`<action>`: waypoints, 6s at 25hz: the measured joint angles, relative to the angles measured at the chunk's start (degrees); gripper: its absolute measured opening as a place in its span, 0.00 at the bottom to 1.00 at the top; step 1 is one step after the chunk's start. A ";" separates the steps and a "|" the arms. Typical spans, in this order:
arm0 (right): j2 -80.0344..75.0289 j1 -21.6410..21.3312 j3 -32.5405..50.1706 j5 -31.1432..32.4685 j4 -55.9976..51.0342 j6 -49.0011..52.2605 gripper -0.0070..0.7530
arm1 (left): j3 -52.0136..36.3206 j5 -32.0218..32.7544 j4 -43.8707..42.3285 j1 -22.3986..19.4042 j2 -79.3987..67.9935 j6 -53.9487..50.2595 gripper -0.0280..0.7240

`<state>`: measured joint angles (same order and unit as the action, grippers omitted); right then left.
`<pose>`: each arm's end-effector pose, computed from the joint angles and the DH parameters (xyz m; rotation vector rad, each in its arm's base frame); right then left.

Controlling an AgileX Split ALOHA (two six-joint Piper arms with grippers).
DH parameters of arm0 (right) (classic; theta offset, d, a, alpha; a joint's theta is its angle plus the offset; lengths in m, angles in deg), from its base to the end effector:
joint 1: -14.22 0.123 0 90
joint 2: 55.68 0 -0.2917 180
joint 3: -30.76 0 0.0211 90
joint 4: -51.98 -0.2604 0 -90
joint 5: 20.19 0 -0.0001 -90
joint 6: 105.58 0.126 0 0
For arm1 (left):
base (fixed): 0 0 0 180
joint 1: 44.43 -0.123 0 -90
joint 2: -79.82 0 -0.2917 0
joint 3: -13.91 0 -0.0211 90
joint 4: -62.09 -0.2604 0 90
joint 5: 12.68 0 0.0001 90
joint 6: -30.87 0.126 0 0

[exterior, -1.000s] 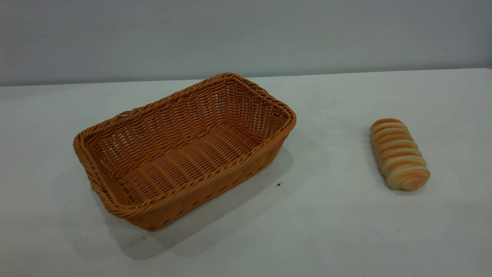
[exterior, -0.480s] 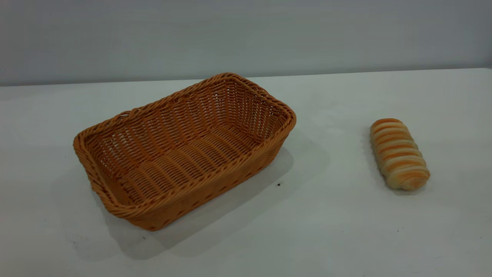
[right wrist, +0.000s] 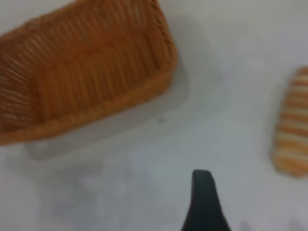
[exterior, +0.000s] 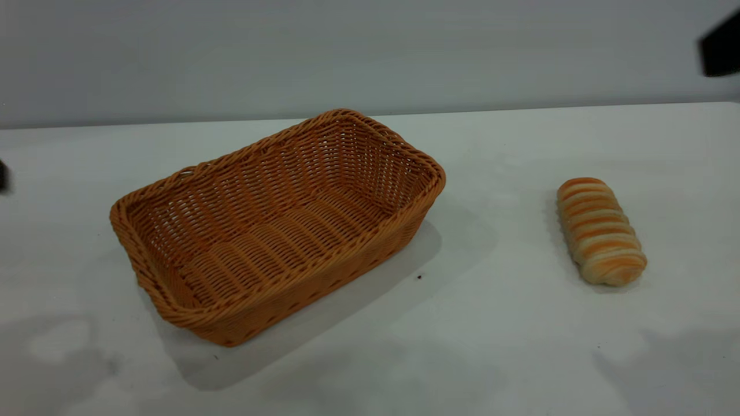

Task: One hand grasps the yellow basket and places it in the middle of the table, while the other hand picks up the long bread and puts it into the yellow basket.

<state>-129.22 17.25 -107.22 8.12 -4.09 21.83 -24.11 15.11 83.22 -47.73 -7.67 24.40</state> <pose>0.2440 0.0626 0.2315 -0.2659 2.2698 0.4933 0.2710 -0.0056 0.1710 -0.6046 2.5983 -0.3502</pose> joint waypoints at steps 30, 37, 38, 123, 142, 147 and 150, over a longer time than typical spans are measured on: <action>-15.70 0.00 -1.01 -7.50 -13.37 -13.04 0.79 | 23.32 -8.51 32.84 10.73 -43.01 35.92 0.18; -28.05 0.00 -6.17 -11.45 -12.25 -13.50 0.79 | 37.04 4.62 25.03 10.91 -50.82 37.57 0.18; -29.88 0.00 -7.62 -11.73 -12.11 -13.57 0.79 | 39.09 6.40 21.47 11.04 -52.07 35.01 0.18; 26.54 7.07 -5.20 34.73 46.33 35.89 0.72 | -1.78 38.94 -14.06 13.26 48.69 13.52 0.82; 50.80 7.07 8.35 35.77 52.67 45.43 0.72 | -11.42 36.77 -14.78 13.26 61.85 11.31 0.81; 51.06 7.07 8.35 35.77 52.67 45.45 0.72 | -11.42 36.65 -14.78 13.26 61.85 11.31 0.81; 53.56 5.03 8.35 35.83 52.60 45.58 0.72 | -11.42 36.63 -14.78 13.03 62.46 11.31 0.81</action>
<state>-75.66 22.28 -98.87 43.95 48.52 67.41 -35.53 51.75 68.43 -34.70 54.79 35.71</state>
